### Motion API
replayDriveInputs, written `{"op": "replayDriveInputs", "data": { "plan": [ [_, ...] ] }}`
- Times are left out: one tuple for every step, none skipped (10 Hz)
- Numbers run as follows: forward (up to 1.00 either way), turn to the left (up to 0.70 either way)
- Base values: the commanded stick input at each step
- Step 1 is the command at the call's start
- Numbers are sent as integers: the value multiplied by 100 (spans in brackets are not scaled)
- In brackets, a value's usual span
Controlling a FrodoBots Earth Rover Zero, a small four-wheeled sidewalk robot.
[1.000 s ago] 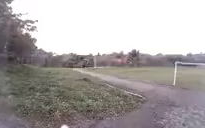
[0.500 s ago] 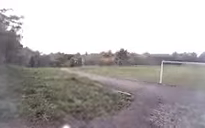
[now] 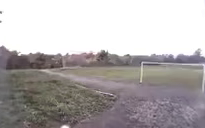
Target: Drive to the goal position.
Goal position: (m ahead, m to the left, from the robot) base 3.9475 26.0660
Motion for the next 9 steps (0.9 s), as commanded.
{"op": "replayDriveInputs", "data": {
  "plan": [
    [0, -68],
    [0, -63],
    [0, -27],
    [0, -13],
    [0, 0],
    [0, 0],
    [0, 0],
    [0, 0],
    [0, 0]
  ]
}}
